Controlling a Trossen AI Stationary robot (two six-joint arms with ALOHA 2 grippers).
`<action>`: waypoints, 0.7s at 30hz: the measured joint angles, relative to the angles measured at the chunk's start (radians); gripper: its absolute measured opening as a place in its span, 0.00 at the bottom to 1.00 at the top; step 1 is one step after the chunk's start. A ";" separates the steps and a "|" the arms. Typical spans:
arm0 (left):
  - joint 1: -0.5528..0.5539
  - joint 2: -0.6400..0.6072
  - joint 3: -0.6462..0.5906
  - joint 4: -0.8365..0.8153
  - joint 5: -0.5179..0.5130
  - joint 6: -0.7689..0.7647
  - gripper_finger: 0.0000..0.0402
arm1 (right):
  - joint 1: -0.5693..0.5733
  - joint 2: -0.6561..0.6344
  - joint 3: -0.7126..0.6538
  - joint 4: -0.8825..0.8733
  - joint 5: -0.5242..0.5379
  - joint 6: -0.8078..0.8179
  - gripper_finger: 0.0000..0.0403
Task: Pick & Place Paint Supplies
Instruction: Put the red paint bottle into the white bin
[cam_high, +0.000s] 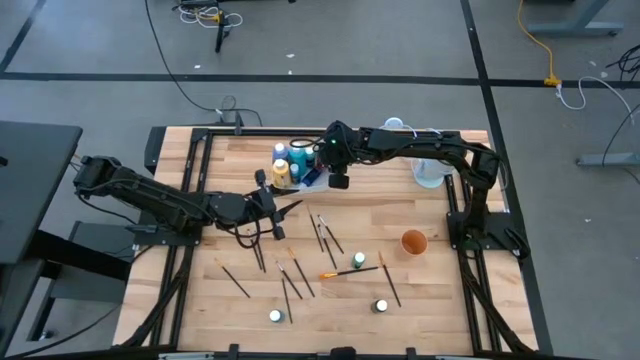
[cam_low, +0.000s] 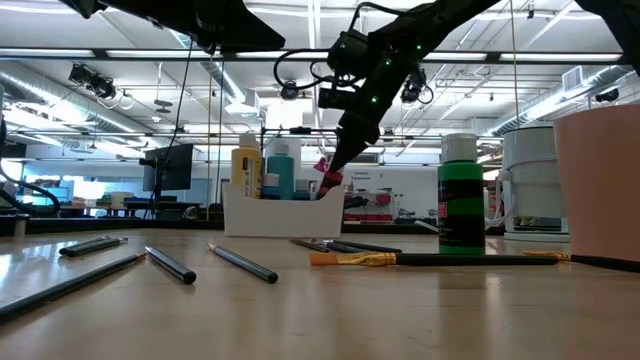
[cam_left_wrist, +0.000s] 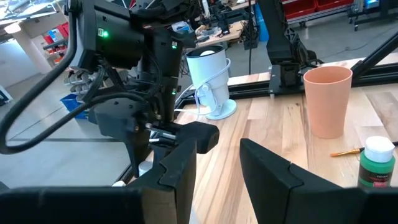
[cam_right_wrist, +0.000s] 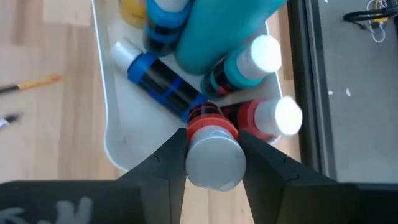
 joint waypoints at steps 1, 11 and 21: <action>0.000 0.000 0.000 0.000 0.000 0.000 0.33 | 0.000 0.000 0.000 -0.005 0.012 -0.006 0.31; 0.009 0.000 0.000 0.000 0.000 0.000 0.33 | 0.033 0.000 0.000 -0.054 0.119 -0.097 0.31; 0.040 0.000 0.000 0.000 0.000 0.000 0.33 | 0.047 0.000 0.003 -0.179 0.032 -0.102 0.31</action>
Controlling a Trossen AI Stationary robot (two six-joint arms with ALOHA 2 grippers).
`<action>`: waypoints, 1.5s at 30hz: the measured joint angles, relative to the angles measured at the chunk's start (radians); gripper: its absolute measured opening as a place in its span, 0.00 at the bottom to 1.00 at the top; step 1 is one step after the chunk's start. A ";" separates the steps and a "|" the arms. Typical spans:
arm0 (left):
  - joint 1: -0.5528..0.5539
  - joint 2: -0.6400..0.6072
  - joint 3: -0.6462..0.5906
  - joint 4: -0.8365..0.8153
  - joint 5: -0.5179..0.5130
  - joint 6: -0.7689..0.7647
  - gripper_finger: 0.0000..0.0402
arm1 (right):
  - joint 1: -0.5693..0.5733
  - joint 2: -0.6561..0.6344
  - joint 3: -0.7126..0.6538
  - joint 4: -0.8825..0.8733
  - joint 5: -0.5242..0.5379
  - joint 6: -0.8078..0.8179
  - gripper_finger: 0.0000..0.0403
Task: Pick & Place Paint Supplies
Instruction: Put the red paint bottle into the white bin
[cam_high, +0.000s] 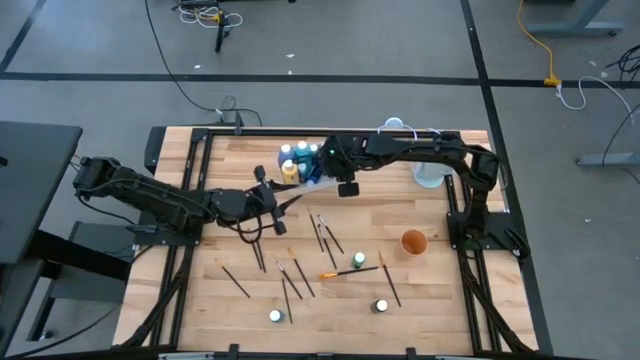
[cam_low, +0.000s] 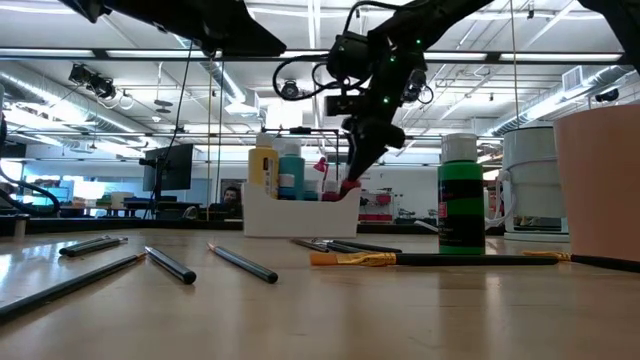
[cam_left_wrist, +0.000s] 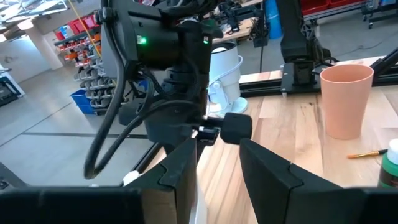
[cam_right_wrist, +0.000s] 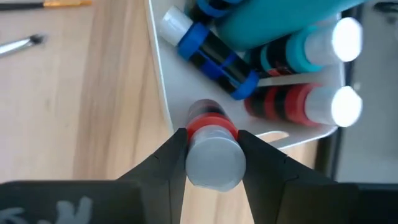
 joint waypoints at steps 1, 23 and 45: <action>0.003 0.000 0.000 0.000 0.000 0.000 0.33 | 0.000 0.000 0.000 -0.009 -0.016 0.001 0.31; 0.009 0.000 0.000 0.000 0.000 0.030 0.33 | 0.074 0.000 -0.002 -0.139 -0.123 0.056 0.32; 0.009 0.000 0.000 0.000 0.000 0.030 0.33 | 0.079 -0.013 -0.004 -0.141 -0.049 0.060 0.45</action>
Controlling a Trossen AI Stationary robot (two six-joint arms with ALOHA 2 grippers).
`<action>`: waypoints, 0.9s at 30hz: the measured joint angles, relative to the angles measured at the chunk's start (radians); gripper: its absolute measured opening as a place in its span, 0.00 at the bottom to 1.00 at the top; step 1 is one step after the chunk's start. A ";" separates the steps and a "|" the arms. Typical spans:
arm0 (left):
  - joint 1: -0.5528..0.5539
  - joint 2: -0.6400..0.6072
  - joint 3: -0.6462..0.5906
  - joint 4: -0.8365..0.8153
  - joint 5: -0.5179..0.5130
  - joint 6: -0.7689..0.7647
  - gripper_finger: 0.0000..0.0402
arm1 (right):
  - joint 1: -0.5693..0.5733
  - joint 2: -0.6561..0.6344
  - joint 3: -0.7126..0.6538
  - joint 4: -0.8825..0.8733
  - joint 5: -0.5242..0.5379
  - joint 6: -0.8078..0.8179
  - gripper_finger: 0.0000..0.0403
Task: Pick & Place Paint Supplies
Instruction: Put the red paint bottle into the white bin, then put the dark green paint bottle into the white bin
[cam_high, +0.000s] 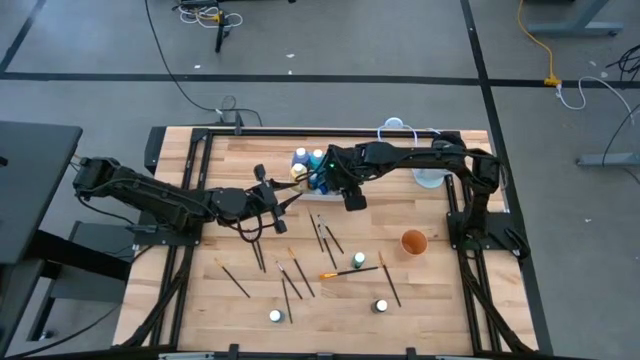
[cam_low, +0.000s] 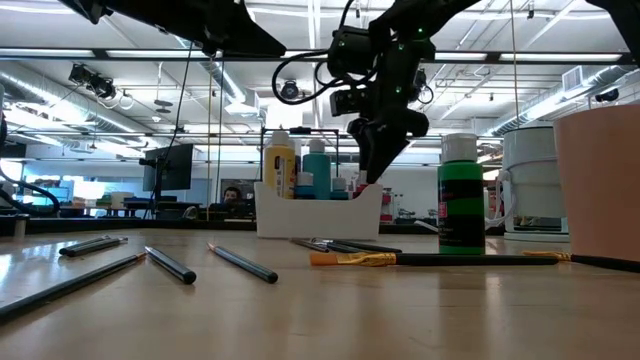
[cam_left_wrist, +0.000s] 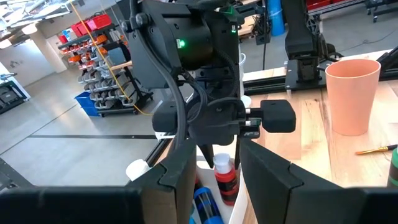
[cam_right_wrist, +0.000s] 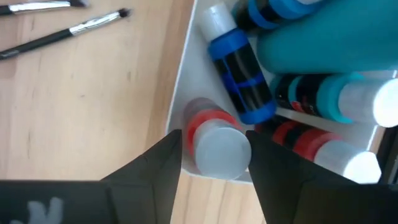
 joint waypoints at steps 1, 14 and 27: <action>0.000 0.000 0.000 0.000 0.000 0.000 0.33 | 0.000 0.000 0.000 0.000 0.007 0.001 0.45; 0.000 0.000 0.000 0.000 0.000 0.000 0.33 | 0.009 -0.006 0.000 0.042 0.081 0.003 0.51; -0.001 0.000 0.000 0.000 0.050 0.012 0.33 | 0.111 -0.006 0.001 0.143 0.178 -0.119 0.58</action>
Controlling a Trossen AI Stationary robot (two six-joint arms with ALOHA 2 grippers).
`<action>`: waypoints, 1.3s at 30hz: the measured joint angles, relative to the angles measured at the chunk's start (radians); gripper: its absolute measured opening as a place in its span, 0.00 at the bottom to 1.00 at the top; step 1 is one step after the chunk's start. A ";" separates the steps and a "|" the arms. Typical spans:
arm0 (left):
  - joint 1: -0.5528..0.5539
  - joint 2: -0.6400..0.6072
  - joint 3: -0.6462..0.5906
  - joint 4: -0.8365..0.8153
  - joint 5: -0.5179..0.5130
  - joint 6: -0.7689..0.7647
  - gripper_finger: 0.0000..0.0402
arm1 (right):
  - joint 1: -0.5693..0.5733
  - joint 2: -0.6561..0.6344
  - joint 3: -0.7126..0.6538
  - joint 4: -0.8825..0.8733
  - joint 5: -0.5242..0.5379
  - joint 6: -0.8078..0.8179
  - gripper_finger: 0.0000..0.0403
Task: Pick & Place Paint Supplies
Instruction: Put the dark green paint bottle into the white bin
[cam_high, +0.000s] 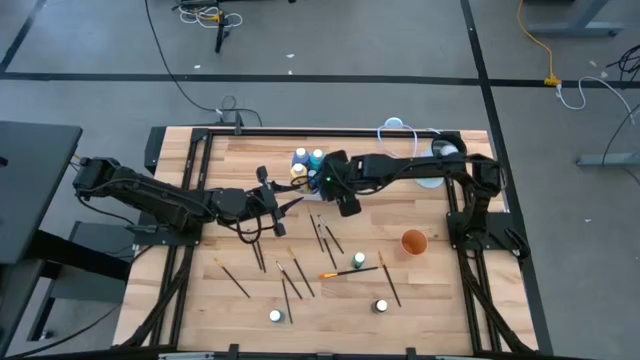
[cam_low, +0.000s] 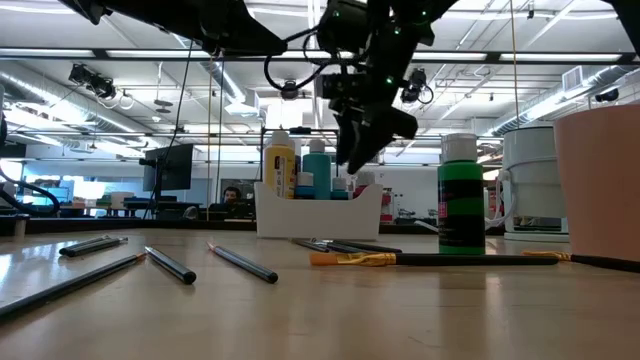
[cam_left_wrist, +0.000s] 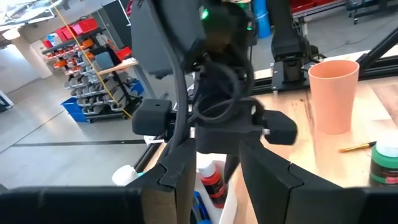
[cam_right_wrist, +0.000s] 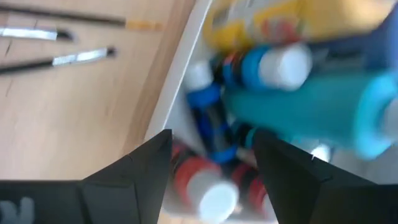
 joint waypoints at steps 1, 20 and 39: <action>0.000 0.000 0.000 0.001 -0.003 0.004 0.33 | 0.005 0.000 0.000 0.025 0.002 -0.013 0.58; -0.075 -0.208 0.000 -0.175 -0.217 0.078 0.33 | -0.090 0.085 0.000 0.149 -0.176 -0.037 0.58; -0.067 -0.218 0.000 -0.241 -0.242 0.092 0.33 | -0.130 0.126 0.005 0.139 -0.206 -0.003 0.57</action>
